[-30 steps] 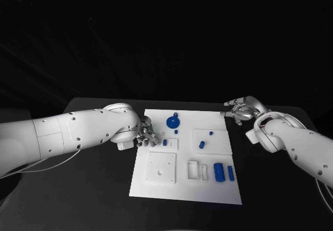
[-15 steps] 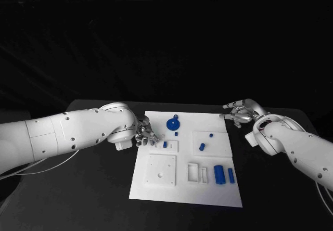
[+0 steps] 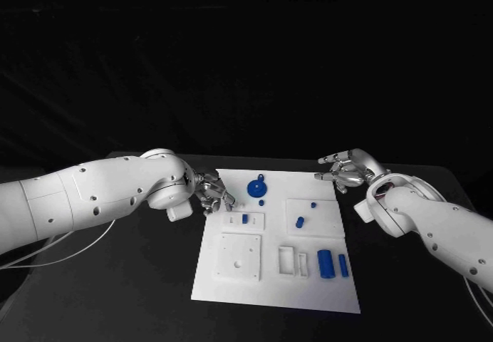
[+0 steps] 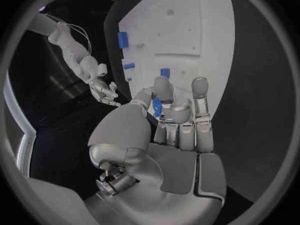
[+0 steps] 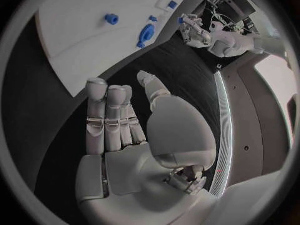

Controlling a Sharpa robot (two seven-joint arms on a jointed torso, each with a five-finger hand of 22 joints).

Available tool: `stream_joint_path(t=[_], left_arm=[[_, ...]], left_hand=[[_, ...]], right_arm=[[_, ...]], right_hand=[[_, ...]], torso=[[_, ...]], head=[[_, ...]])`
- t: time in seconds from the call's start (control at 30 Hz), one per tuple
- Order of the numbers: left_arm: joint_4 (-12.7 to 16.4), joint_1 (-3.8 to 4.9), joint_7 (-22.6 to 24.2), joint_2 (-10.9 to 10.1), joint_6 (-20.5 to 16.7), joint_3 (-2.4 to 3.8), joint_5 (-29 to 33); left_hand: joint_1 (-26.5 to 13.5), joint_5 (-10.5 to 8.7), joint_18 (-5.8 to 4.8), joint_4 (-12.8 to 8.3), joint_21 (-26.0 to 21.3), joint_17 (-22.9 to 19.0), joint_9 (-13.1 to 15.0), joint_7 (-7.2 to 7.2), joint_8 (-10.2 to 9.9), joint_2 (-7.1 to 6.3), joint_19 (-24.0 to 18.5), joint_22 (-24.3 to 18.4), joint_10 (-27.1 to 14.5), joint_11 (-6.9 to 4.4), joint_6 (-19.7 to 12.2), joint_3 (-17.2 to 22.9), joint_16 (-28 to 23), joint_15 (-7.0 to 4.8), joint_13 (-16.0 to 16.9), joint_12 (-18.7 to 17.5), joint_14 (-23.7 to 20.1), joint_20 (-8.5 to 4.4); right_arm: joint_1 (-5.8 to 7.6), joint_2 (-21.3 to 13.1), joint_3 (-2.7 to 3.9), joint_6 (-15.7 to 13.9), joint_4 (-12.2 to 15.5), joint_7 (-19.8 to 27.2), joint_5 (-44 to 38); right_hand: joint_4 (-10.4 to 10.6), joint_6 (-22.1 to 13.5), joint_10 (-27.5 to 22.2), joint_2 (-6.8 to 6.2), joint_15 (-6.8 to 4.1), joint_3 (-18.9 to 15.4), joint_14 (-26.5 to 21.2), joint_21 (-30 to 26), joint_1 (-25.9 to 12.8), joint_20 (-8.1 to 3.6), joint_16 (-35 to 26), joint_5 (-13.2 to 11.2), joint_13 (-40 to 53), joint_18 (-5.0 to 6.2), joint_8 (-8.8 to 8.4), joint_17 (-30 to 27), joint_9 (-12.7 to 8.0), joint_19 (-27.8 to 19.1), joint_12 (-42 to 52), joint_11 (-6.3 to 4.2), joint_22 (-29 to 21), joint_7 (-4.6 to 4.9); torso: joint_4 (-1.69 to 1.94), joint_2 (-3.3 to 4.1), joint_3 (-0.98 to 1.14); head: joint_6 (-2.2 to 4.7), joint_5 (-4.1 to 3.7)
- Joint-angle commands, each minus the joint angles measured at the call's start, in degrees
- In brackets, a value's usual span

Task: Assemble the parts on the task board

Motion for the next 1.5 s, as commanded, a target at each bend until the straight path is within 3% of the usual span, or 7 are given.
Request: stream_joint_path(t=[0.03, 0.13, 0.23, 0.5, 0.77, 0.87, 1.5], left_arm=[[-0.23, 0.12, 10.51, -0.46, 4.89, 0.09, 8.95], [-0.66, 0.12, 14.71, -1.12, 7.6, 0.06, 12.94], [-0.97, 0.1, 18.44, -1.92, 10.66, -0.01, 17.01], [-1.59, -0.29, 23.24, -3.43, 17.26, -0.11, 23.93], [-2.09, -1.2, 25.07, -3.8, 22.14, -0.16, 27.24], [-2.19, -1.39, 25.24, -3.77, 22.52, -0.16, 27.53], [-2.21, -1.57, 24.93, -3.37, 21.57, -0.18, 25.89]], left_hand=[[1.1, -0.35, -0.31, -5.3, -0.36, -0.1, 0.14, -0.07, -0.18, 0.7, -0.52, 1.05, 1.46, 0.22, 0.54, 5.92, 0.08, 0.06, 0.34, -0.16, -0.76, -0.32], [0.93, -0.34, -0.64, -5.76, -0.39, -0.04, 0.23, -0.2, -0.47, 0.71, -0.85, 1.11, 1.11, 0.22, 1.12, 6.19, 0.48, -0.02, 0.71, 0.06, -1.19, -0.55], [-0.19, -0.36, -1.12, -7.43, -0.14, -0.11, 2.65, -0.37, -4.33, 1.12, -1.15, 1.11, 0.78, 0.12, 3.11, 6.51, 1.06, -0.14, 1.25, 0.27, -1.57, -1.01], [-1.98, -1.93, -1.11, -9.25, 0.61, 0.99, 5.21, -0.47, -8.68, -0.07, -1.13, 1.13, 1.0, -0.2, 5.99, 10.95, 1.92, -0.31, 1.59, 0.31, -1.17, -1.34], [-2.42, -1.13, -1.01, -9.56, 1.12, 1.65, 5.77, -0.49, -8.77, -0.55, -1.23, 1.14, 1.06, -0.33, 6.26, 12.07, 2.16, -0.34, 1.8, 0.29, -0.99, -1.4], [-2.42, -1.15, -1.01, -9.56, 1.16, 1.71, 5.8, -0.51, -8.74, -0.51, -1.25, 1.13, 1.05, -0.34, 6.29, 12.13, 2.18, -0.35, 1.82, 0.28, -0.98, -1.41], [-2.83, -1.34, -1.14, -9.47, 1.34, 1.79, 6.17, -0.53, -8.73, -0.51, -1.34, 1.08, 1.09, -0.34, 6.25, 12.13, 2.13, -0.39, 1.95, 0.23, -0.97, -1.51]], right_arm=[[-0.21, -0.1, 0.01, -0.77, 1.89, 2.27, -2.65], [-0.4, -0.15, 0.01, -0.96, 4.45, 2.77, -4.66], [-0.78, -0.18, 0.01, -0.88, 7.59, 3.13, -7.54], [-1.5, 0.28, -0.32, 0.26, 13.4, 3.27, -14.38], [-1.69, 1.2, -1.92, 1.65, 17.33, 3.29, -20.04], [-1.72, 1.43, -2.33, 1.93, 18.61, 3.41, -20.92], [-2.01, 2.17, -3.31, 1.59, 21.82, 4.51, -20.55]], right_hand=[[-0.84, 0.76, 0.31, 0.48, -0.27, 0.4, 0.09, 0.53, -0.48, -0.09, -0.38, -0.38, -0.02, 0.64, -0.21, -0.02, 0.05, 0.3, 0.22, -0.14, 3.32, -0.05], [-1.99, 1.67, 0.42, 0.74, -0.34, 1.05, 0.2, 0.81, -0.69, -0.14, -0.44, -0.61, -0.02, 0.61, -0.16, 0.0, 0.09, 0.37, 0.19, -0.21, 3.36, -0.1], [-3.44, 3.21, 0.61, 0.98, -0.42, 1.66, 0.33, 1.05, -1.06, -0.23, -0.49, -1.01, 0.01, 0.56, -0.14, 0.07, 0.14, 0.39, 0.17, -0.32, 3.4, -0.23], [-4.76, 5.6, 0.85, 1.37, -0.51, 1.81, 0.48, 1.4, -1.53, -0.3, -0.58, -1.88, 0.18, 0.48, 0.0, 0.14, 0.25, 0.4, 0.23, -0.45, 3.44, -0.42], [-6.28, 7.27, 1.19, 1.92, -0.66, 1.67, 0.69, 1.76, -1.99, -0.45, -0.66, -2.7, 0.5, 0.35, -0.03, 0.22, 0.24, 0.43, 0.31, -0.63, 3.49, -0.68], [-6.61, 7.63, 1.29, 2.11, -0.69, 1.48, 0.77, 2.12, -2.19, -0.49, -0.67, -2.97, 0.64, 0.29, -0.01, 0.25, 0.25, 0.51, 0.36, -0.69, 3.56, -0.79], [-6.4, 8.18, 1.47, 3.09, -0.76, 0.71, 1.04, 2.57, -3.0, -0.56, -0.73, -3.9, 1.1, 0.22, -0.02, 0.33, 0.25, 0.66, 0.48, -0.77, 3.62, -0.91]], torso=[[0.01, -0.04, 0.06], [-0.03, -0.03, 0.07], [-0.13, 0.02, 0.02], [-0.01, 0.0, 0.01], [0.0, 0.01, -0.13], [0.02, 0.05, -0.01], [-0.05, 0.02, -0.01]], head=[[0.86, 0.21], [1.59, 0.51], [2.45, 0.89], [3.57, 1.22], [3.92, 0.71], [4.09, 0.65], [3.9, 0.58]])
